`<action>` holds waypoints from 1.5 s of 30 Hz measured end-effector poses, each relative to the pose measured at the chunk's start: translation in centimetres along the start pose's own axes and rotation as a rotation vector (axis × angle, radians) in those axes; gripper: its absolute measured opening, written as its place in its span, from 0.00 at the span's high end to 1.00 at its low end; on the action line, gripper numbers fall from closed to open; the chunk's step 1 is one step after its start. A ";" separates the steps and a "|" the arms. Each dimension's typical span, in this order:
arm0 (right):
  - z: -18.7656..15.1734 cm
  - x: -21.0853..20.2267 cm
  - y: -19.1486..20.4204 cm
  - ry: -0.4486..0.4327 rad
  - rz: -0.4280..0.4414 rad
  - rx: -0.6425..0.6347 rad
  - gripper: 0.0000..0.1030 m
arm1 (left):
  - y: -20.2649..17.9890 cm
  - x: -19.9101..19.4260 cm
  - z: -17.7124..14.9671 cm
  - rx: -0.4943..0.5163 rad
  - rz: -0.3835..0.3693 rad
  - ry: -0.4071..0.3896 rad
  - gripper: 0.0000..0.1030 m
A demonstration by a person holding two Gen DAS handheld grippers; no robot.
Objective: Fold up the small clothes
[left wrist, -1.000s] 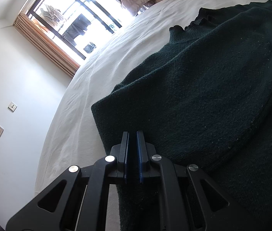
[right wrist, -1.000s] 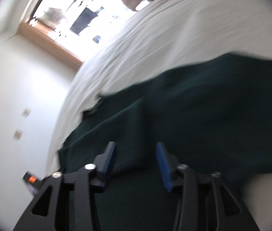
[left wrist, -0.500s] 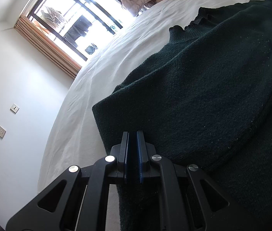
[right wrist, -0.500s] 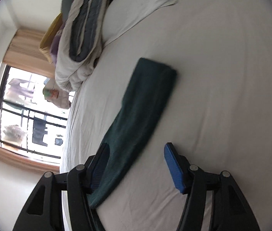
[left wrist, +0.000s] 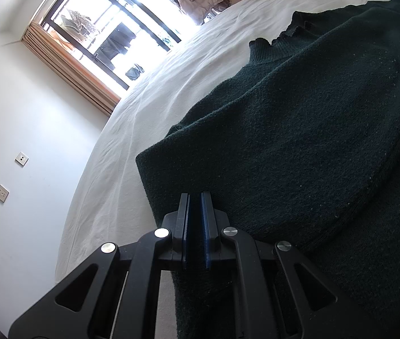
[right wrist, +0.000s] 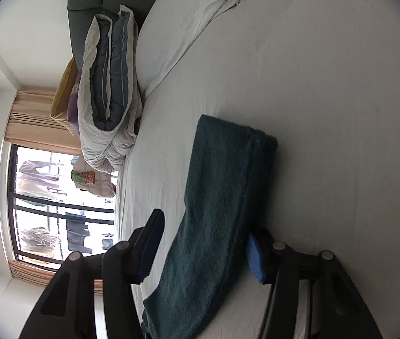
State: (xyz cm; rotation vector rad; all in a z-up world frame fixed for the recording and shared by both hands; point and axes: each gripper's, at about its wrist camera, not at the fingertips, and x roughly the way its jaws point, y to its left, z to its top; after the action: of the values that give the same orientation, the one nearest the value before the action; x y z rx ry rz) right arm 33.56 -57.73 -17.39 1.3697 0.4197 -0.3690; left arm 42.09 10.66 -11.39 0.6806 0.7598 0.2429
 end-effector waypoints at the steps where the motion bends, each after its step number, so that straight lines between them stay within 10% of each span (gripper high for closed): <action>1: 0.1 0.1 0.0 0.000 -0.012 -0.009 0.56 | 0.0 0.0 0.0 0.000 0.000 0.000 0.93; 6: -1.0 1.1 2.2 0.036 -0.067 -0.140 0.86 | 0.0 0.0 0.0 -0.002 0.000 -0.001 0.93; 17: -16.5 1.5 17.9 0.115 0.005 -0.722 0.89 | 1.9 -0.1 0.1 -0.071 -0.086 0.002 0.92; 26: -43.0 2.0 24.1 0.236 0.103 -1.424 0.89 | 10.2 -2.8 1.6 -0.547 -0.594 -0.031 0.89; 29: -49.7 2.9 22.1 0.295 0.092 -1.591 0.89 | 11.4 -2.5 2.2 -0.701 -0.839 -0.033 0.54; 30: -51.1 3.2 21.5 0.314 0.090 -1.615 0.89 | 11.6 -2.2 2.2 -0.756 -0.896 -0.028 0.25; 45: -53.7 3.5 19.3 0.324 0.074 -1.741 0.89 | 6.2 4.9 4.3 -1.057 -1.332 0.301 0.16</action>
State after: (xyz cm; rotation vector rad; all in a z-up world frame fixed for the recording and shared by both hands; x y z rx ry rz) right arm 42.07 -1.59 -10.50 -0.2824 0.6847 0.3111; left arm 48.83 15.46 -7.81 -0.9230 1.0706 -0.4844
